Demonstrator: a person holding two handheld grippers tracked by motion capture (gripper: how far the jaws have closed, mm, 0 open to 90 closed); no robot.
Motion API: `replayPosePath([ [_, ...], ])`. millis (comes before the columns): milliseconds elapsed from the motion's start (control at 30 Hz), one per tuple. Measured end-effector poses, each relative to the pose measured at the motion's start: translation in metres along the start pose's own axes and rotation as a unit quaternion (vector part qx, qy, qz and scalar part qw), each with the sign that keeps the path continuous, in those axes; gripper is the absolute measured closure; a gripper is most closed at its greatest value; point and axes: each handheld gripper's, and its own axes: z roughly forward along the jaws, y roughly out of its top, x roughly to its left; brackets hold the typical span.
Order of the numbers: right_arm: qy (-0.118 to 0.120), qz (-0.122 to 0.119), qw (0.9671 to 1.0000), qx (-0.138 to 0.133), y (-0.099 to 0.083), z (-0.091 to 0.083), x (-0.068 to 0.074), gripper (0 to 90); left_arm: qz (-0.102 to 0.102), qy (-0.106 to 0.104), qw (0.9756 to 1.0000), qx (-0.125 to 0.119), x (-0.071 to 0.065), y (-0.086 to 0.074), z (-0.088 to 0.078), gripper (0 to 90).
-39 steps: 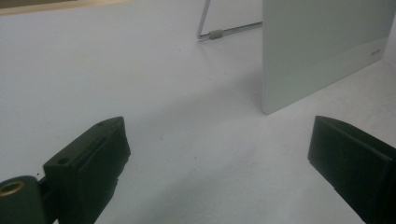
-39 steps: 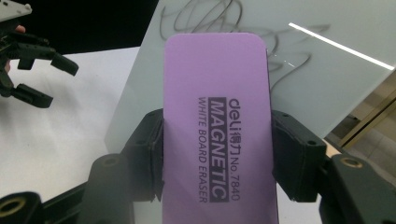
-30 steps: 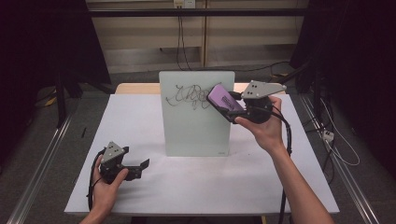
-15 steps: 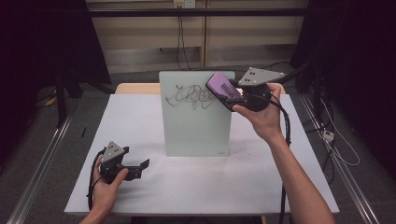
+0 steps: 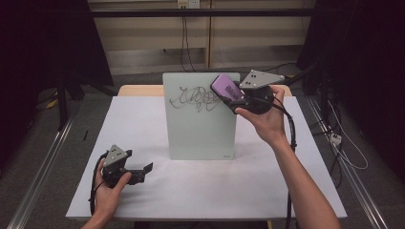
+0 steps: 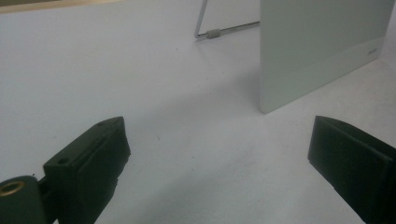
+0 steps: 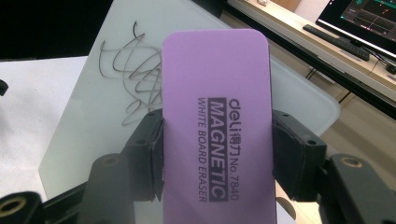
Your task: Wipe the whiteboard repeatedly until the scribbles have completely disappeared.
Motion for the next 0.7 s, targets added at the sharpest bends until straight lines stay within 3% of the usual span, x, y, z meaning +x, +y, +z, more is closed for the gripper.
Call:
replayPosePath([
  [167, 0.003, -0.012, 0.9999, 0.008, -0.005, 0.003, 0.006, 41.6, 0.001, -0.001, 1.0000, 0.001, 0.000, 0.000, 0.001, 5.0],
  [433, 0.016, -0.009, 0.9998, 0.012, -0.017, 0.008, 0.014, 41.6, 0.009, 0.002, 1.0000, 0.002, -0.003, 0.000, 0.002, 5.0],
  [700, 0.049, -0.004, 0.9984, 0.029, -0.028, 0.014, 0.023, 41.7, 0.012, 0.002, 0.9999, 0.005, -0.003, 0.000, 0.002, 5.0],
])
